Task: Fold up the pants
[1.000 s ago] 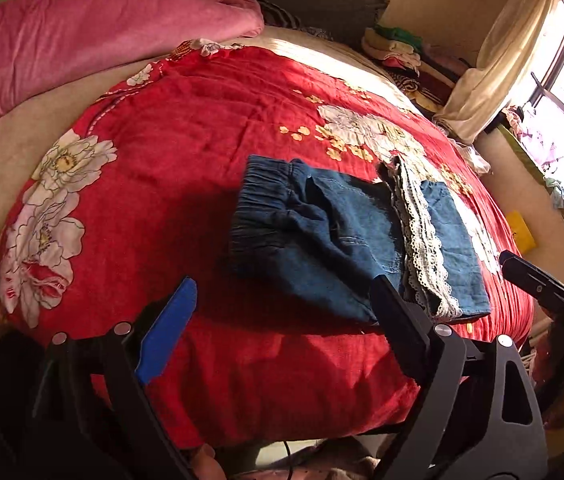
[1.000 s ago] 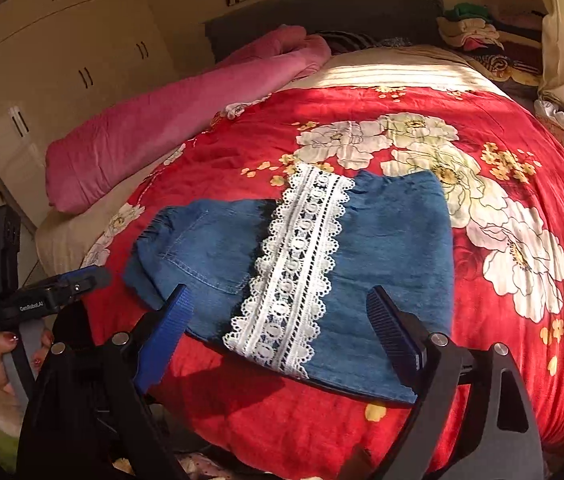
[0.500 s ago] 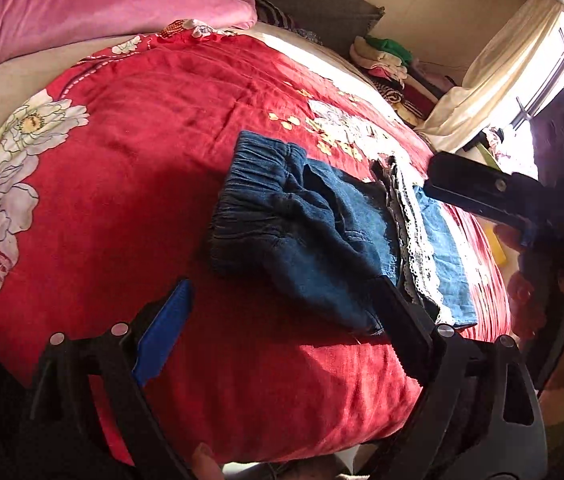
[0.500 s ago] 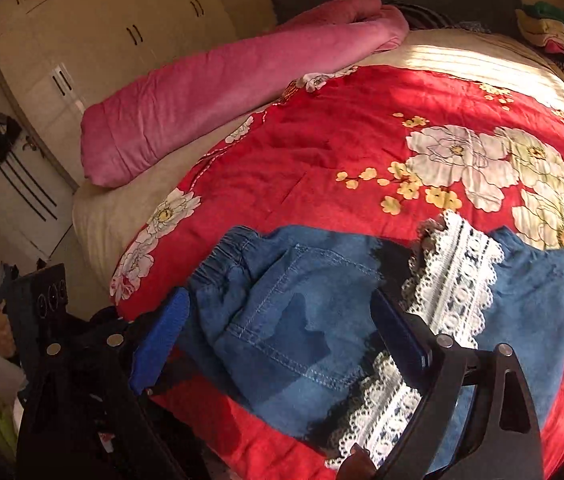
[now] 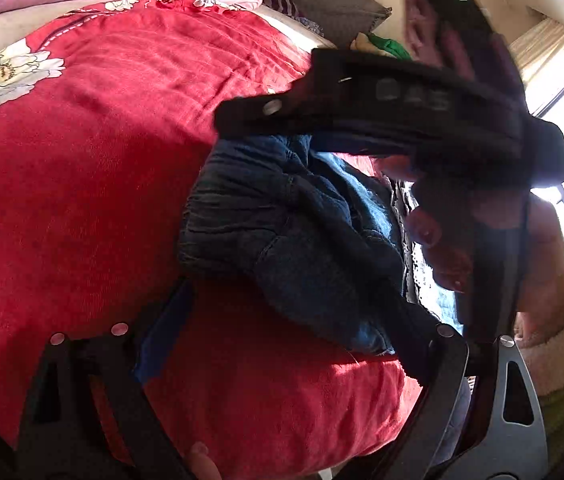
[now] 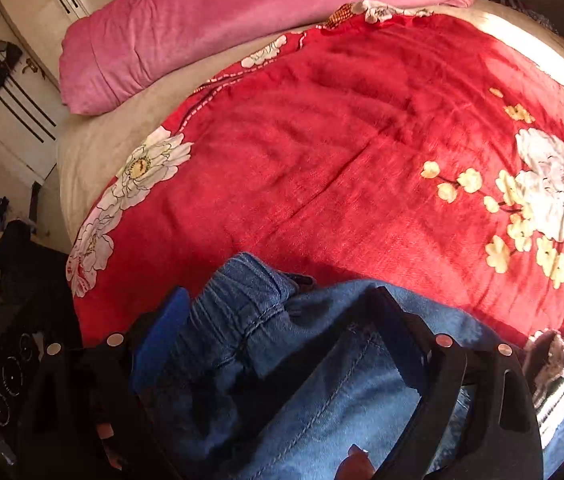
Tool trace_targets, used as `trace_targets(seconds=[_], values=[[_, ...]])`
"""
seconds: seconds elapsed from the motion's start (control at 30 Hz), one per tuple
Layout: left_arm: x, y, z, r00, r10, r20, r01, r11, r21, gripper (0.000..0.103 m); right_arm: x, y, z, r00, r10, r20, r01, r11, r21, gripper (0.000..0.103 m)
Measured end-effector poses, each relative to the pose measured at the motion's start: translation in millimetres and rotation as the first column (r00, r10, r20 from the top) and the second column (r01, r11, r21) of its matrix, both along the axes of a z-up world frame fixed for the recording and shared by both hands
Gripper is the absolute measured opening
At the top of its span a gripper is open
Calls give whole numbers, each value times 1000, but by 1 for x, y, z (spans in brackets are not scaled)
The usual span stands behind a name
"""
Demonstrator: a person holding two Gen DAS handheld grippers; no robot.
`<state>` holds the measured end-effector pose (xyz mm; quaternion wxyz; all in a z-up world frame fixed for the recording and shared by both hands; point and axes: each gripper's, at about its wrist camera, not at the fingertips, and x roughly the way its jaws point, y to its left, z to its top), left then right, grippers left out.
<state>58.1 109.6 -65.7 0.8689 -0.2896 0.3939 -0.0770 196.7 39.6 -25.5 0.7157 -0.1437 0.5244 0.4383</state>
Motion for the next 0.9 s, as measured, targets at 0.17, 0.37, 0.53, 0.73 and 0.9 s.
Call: trace_targets(seconds=[0.17,0.37,0.53,0.73,0.9], values=[[4,4,-5,1000,23,-3,-23,999,-29,83,2,2,-18,999,17,-28,-17,1000,3,55],[12,3,-2,999,42,-13,-42,999,-14,60,2,-20,1,999,-8,-52,12,996,88,39],[20,-1,6,1000,10,-11,-11,999,-38,22,1,-47,27,998,-34,-55,44,981,190,38],[21,-34,51,995,-47,84,43,998,49,18,4,-101,65,996,-78,-34,85,946,313,38],[34,-73,75,987,-105,124,89,988,129,18,15,-159,85,989,-148,-26,147,915,375,38]])
